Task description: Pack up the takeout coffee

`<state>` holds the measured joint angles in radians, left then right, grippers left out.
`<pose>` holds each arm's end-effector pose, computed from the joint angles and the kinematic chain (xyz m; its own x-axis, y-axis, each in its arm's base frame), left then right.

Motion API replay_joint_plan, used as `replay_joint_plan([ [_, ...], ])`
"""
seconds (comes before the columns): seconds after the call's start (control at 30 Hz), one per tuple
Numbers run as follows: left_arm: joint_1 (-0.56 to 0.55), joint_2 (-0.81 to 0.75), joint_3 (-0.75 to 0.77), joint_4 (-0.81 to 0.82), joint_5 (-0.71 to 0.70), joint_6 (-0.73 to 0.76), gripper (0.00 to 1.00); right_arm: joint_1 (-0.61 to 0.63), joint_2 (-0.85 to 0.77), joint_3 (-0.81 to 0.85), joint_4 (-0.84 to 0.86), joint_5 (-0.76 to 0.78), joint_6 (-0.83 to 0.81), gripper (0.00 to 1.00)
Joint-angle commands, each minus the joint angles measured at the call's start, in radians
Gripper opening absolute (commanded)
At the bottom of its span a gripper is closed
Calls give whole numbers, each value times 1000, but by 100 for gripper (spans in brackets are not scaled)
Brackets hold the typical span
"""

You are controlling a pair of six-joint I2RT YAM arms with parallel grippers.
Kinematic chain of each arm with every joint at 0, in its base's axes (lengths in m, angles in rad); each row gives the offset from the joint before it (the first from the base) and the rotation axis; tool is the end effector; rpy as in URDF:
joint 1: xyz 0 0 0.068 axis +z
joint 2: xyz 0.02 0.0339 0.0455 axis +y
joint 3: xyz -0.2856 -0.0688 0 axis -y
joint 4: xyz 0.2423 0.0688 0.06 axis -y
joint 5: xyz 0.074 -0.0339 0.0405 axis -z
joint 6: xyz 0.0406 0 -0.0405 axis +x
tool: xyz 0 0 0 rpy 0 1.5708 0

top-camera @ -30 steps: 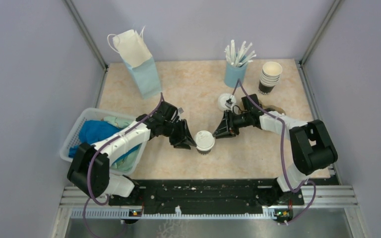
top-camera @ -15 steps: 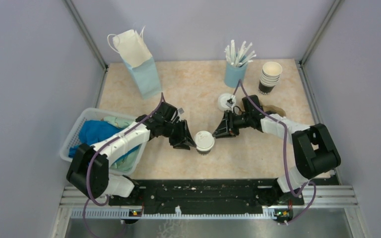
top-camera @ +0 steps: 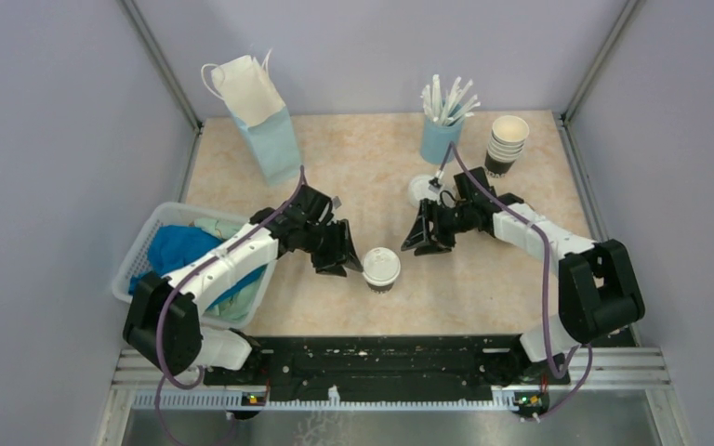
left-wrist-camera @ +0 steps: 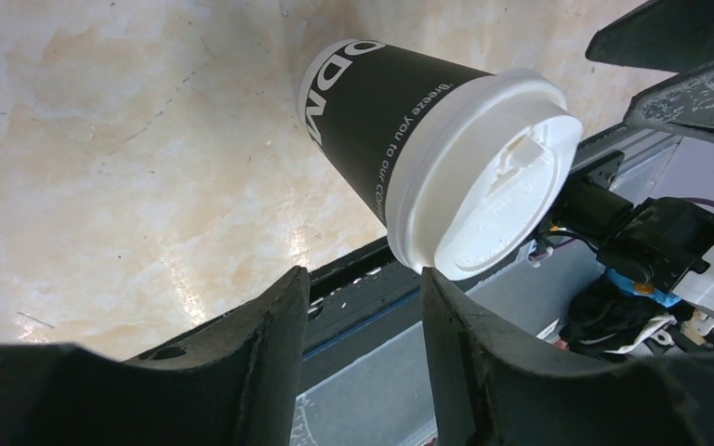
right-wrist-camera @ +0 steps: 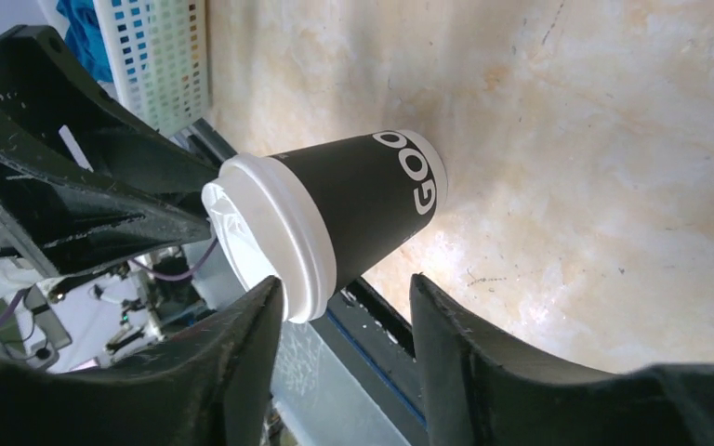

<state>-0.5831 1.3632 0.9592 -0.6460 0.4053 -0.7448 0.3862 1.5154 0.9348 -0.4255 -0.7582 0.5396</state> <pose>0.2106 -0.1581 0.2563 -0.9864 -0.0956 -0.1340 0.0016 0.8083 -0.5887 0.2628 0.1370 0.2285 -0.9870 0.0014 -0.1607 -0.1250 0.6216 0.7733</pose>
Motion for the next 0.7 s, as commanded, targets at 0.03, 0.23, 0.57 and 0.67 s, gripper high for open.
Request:
replay_joint_plan([
  [0.03, 0, -73, 84, -32, -11, 39, 57, 32, -82, 106, -130, 111, -105, 62],
  [0.23, 0, -127, 182, -134, -105, 94, 68, 181, -88, 210, -274, 324, -191, 91],
  [0.57, 0, -405, 135, -121, -309, 58, 92, 457, 21, 402, -396, 629, -200, 99],
  [0.67, 0, -455, 127, -141, -339, 48, 95, 513, 69, 452, -430, 708, -201, 99],
])
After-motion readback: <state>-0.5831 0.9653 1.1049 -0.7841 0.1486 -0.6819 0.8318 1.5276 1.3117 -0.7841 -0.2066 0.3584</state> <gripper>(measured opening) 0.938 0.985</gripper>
